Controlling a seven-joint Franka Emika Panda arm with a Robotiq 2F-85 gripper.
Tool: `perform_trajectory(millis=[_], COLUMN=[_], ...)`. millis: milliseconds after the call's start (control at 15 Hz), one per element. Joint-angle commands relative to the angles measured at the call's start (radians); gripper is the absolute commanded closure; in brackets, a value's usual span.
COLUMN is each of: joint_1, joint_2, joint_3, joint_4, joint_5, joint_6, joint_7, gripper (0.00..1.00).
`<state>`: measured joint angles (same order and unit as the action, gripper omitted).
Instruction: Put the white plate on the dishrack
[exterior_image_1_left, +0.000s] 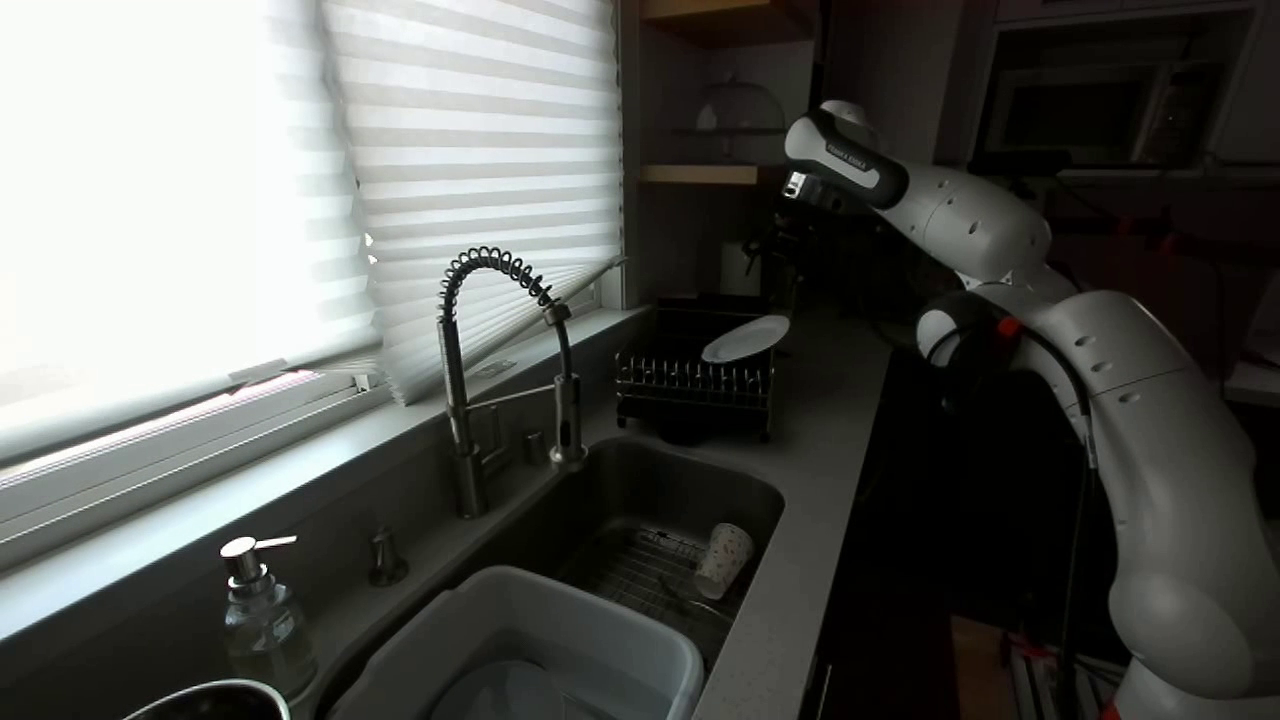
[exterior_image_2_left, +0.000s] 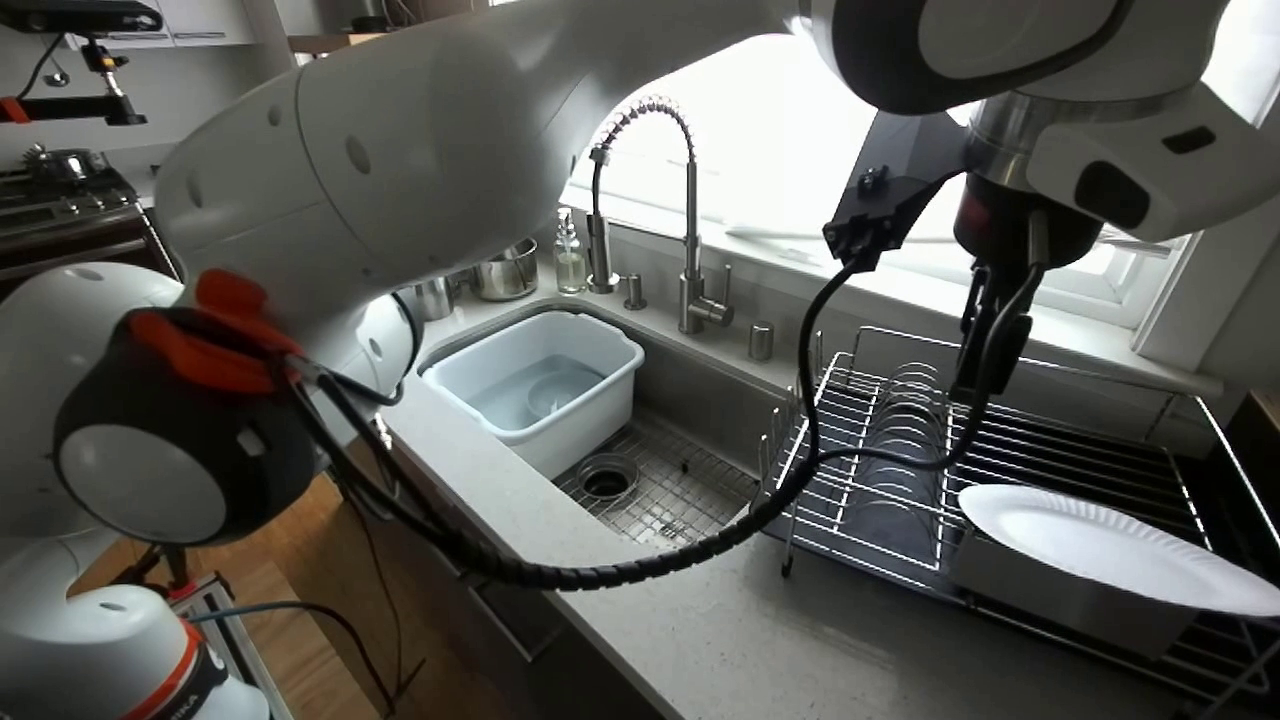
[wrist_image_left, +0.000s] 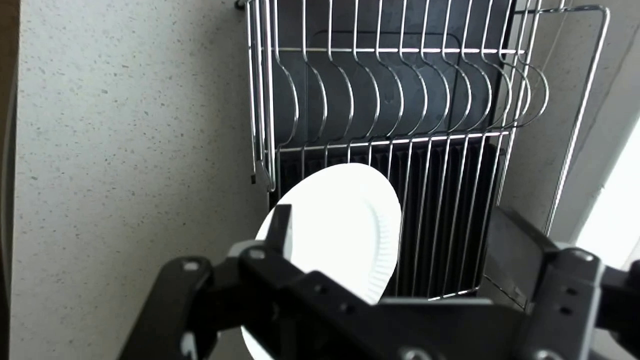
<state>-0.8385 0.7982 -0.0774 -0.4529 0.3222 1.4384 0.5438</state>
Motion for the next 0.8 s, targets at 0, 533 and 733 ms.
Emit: perform_trajectory(millis=[0, 533, 733], joint_1=[-0.019, -0.027, -0.012], joint_2=[-0.039, -0.146, -0.174], joint_3=[0.013, -0.017, -0.035], joint_4=[-0.02, -0.028, -0.025], joint_5=[-0.014, -0.091, -0.149], joint_6=[0.037, 0.042, 0.024], joint_7=[-0.024, -0.123, -0.193], gripper=[0.0, 0.0, 0.0])
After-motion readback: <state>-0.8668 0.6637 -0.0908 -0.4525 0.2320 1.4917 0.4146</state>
